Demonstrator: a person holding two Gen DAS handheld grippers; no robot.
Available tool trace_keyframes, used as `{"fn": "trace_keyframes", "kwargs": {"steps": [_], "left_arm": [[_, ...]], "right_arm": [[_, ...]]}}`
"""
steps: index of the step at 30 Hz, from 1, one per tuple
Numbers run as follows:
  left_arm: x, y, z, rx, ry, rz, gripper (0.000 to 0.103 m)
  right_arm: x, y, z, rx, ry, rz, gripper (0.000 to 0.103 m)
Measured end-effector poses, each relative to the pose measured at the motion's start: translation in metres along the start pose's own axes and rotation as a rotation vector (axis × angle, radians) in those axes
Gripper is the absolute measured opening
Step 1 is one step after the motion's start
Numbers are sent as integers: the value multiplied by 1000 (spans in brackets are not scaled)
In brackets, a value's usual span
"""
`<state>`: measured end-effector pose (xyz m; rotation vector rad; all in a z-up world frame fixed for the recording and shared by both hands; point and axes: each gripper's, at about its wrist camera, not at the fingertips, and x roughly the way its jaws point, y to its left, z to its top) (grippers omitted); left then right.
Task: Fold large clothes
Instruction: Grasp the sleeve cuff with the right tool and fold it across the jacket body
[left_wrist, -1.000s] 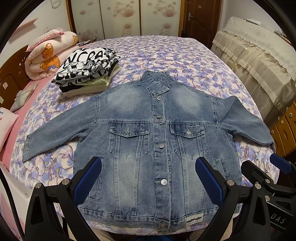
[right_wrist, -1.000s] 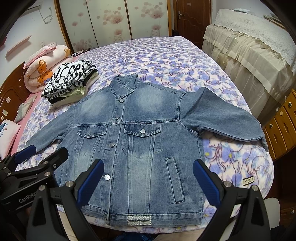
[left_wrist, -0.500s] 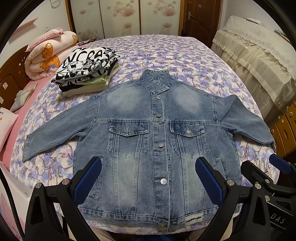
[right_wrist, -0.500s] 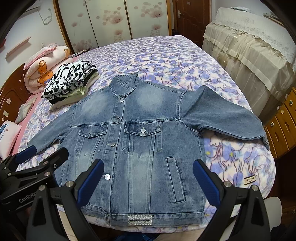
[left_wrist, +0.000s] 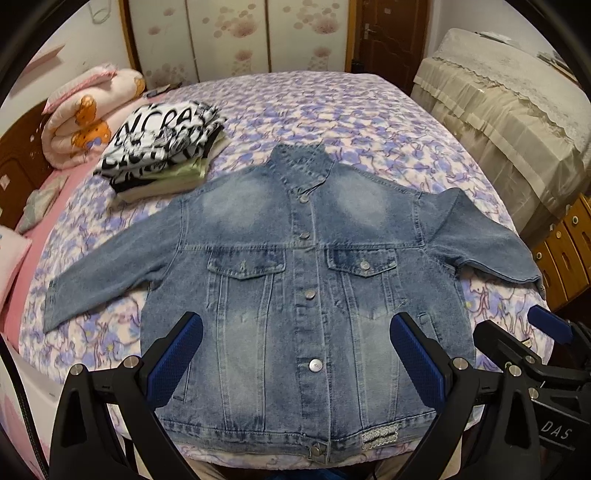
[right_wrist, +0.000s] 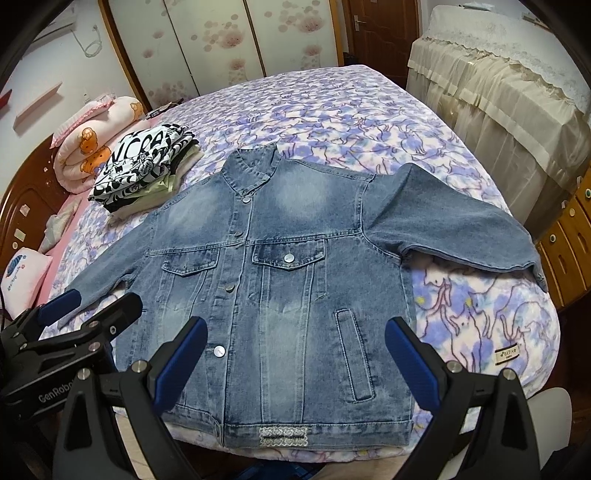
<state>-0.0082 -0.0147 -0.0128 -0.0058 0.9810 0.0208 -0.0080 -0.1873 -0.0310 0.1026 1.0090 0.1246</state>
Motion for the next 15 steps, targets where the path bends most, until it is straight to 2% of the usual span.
{"fn": "trace_keyframes", "kwargs": {"steps": [5, 11, 15], "left_arm": [[-11, -18, 16, 35, -57, 18, 100], [-11, -45, 44, 81, -48, -9, 100], [-10, -68, 59, 130, -82, -21, 100]], "right_arm": [[-13, -14, 12, 5, -58, -27, 97], [-29, -43, 32, 49, -129, -37, 97], [-37, -69, 45, 88, -164, -21, 97]]}}
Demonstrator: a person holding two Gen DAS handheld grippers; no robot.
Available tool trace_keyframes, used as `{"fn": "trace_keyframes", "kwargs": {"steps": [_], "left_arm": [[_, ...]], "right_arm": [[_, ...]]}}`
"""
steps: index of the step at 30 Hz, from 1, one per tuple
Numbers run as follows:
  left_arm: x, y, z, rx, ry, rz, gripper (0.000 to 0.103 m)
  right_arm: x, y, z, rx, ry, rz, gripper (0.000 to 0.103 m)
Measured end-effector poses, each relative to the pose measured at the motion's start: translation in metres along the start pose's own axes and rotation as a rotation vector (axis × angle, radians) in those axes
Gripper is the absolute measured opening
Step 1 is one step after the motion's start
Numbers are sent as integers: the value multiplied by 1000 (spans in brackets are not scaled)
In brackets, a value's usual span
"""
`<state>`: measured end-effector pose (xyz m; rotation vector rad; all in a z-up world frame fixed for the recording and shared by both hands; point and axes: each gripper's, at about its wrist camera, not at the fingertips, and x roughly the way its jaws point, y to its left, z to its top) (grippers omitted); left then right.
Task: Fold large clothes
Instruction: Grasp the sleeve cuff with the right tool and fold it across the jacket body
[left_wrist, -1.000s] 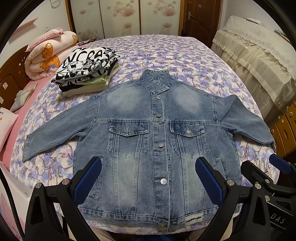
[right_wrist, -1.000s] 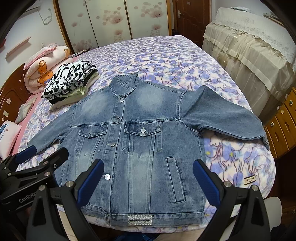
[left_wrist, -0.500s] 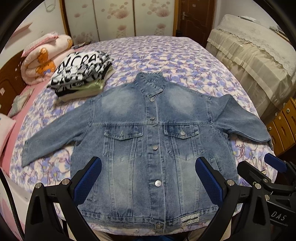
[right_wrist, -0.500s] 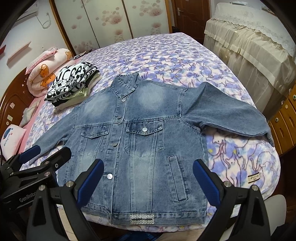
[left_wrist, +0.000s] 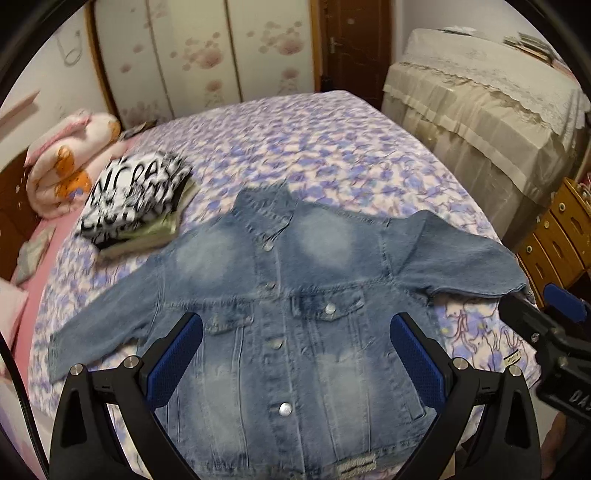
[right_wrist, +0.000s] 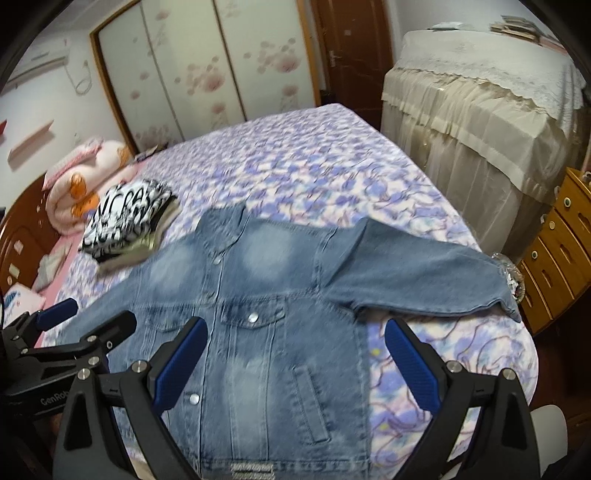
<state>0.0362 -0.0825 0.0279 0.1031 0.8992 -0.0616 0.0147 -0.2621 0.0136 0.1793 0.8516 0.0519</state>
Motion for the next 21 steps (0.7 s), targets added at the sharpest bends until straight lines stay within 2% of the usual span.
{"fn": "trace_keyframes", "kwargs": {"steps": [2, 5, 8, 12, 17, 21], "left_arm": [[1, -11, 8, 22, -24, -6, 100], [5, -29, 22, 40, -68, 2, 100], [16, -45, 35, 56, -100, -2, 100], [37, -66, 48, 81, -129, -18, 100], [69, -97, 58, 116, -187, -40, 100], [103, -121, 67, 121, -141, -102, 100]], "right_arm": [[-1, -14, 6, 21, -14, 19, 97], [-1, -35, 16, 54, -33, 22, 89], [5, -60, 23, 104, -33, 24, 87], [15, -97, 27, 167, -49, -7, 86], [37, -156, 27, 280, -33, -60, 79], [61, -209, 18, 381, -7, -75, 78]]}}
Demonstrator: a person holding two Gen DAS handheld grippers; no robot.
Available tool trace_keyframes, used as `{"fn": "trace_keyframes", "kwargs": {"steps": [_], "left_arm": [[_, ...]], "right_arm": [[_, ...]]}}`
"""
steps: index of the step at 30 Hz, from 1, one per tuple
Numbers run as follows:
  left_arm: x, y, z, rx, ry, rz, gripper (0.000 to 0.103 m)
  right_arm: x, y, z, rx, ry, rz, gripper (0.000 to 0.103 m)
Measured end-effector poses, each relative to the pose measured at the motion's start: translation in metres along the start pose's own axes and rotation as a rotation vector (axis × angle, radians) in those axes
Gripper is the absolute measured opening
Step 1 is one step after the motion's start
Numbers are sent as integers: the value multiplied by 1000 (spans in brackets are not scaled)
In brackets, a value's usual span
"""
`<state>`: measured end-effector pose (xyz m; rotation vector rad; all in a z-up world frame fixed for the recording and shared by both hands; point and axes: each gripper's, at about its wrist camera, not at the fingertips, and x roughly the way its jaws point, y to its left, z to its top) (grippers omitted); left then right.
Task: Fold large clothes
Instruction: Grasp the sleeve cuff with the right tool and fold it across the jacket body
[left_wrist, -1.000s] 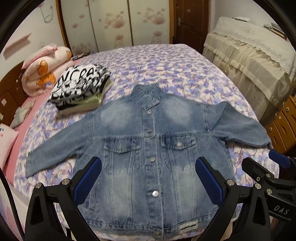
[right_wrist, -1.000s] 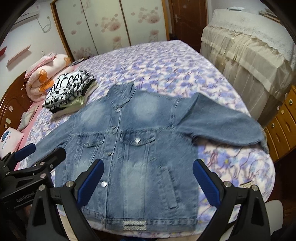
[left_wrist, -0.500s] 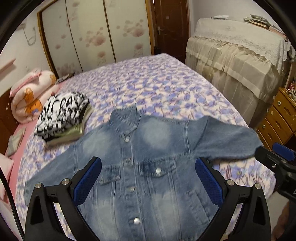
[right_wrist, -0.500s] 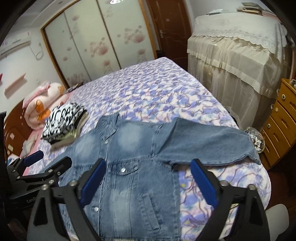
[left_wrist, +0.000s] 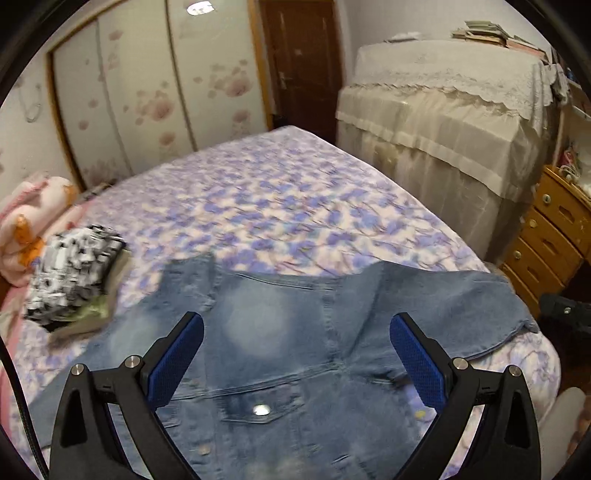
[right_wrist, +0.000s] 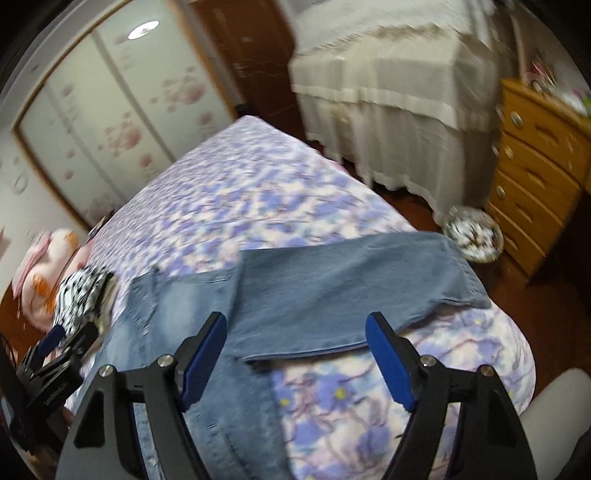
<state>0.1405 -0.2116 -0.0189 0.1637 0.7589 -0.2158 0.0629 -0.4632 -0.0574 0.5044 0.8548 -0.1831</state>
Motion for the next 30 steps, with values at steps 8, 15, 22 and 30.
{"fn": "trace_keyframes", "kwargs": {"steps": [8, 15, 22, 30], "left_arm": [[68, -34, 0, -5, 75, -4, 100], [110, -51, -10, 3, 140, -14, 100], [125, -60, -13, 29, 161, -6, 100], [127, -61, -7, 38, 153, -3, 100]], "right_arm": [[58, -97, -9, 218, 67, -48, 78], [98, -150, -20, 384, 100, -5, 77], [126, -157, -6, 422, 101, -3, 77], [143, -153, 5, 400, 111, -52, 43]]}}
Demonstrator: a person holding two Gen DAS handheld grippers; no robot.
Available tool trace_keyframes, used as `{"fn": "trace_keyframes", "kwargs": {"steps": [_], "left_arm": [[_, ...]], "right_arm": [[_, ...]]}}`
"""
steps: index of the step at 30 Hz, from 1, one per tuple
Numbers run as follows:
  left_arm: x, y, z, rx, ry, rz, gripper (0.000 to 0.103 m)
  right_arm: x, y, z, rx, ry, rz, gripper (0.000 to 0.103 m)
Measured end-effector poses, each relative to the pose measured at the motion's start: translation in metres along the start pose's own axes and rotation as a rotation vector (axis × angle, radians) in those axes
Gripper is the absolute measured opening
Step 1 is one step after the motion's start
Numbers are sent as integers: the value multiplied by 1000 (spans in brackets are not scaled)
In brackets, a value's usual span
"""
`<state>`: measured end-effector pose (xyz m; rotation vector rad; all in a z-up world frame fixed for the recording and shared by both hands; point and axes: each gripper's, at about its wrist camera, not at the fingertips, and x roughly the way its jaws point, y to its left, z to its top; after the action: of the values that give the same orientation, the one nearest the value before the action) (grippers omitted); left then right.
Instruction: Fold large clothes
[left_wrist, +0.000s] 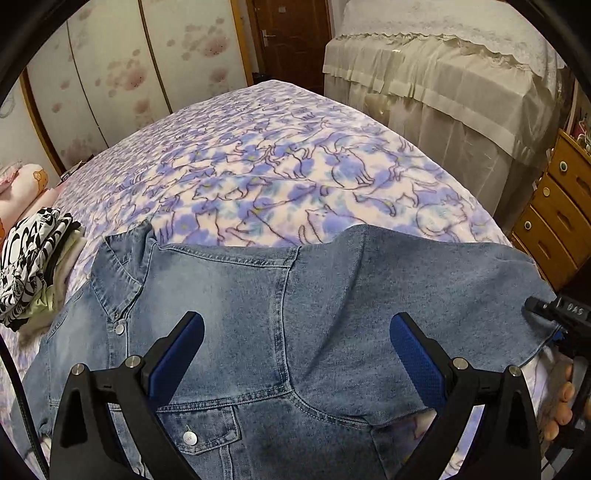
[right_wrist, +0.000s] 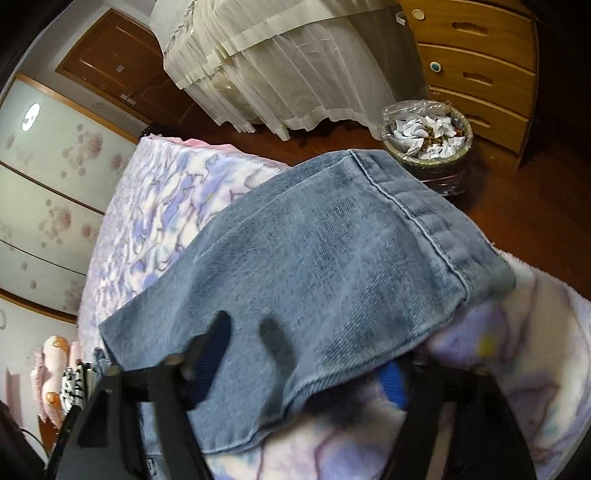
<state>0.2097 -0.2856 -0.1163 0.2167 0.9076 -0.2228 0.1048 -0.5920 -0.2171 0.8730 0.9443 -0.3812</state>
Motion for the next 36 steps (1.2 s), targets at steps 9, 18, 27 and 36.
{"fn": "trace_keyframes", "kwargs": {"steps": [9, 18, 27, 36], "left_arm": [[1, 10, 3, 2, 39, -18, 85], [-27, 79, -15, -76, 29, -5, 85], [-25, 172, -63, -181, 69, 67, 85], [12, 216, -116, -233, 200, 42, 85]], "right_arm": [[-51, 55, -4, -160, -114, 67, 5], [-106, 202, -61, -531, -151, 312, 5], [-23, 290, -182, -838, 35, 265, 8], [63, 280, -275, -970, 219, 57, 48]]}}
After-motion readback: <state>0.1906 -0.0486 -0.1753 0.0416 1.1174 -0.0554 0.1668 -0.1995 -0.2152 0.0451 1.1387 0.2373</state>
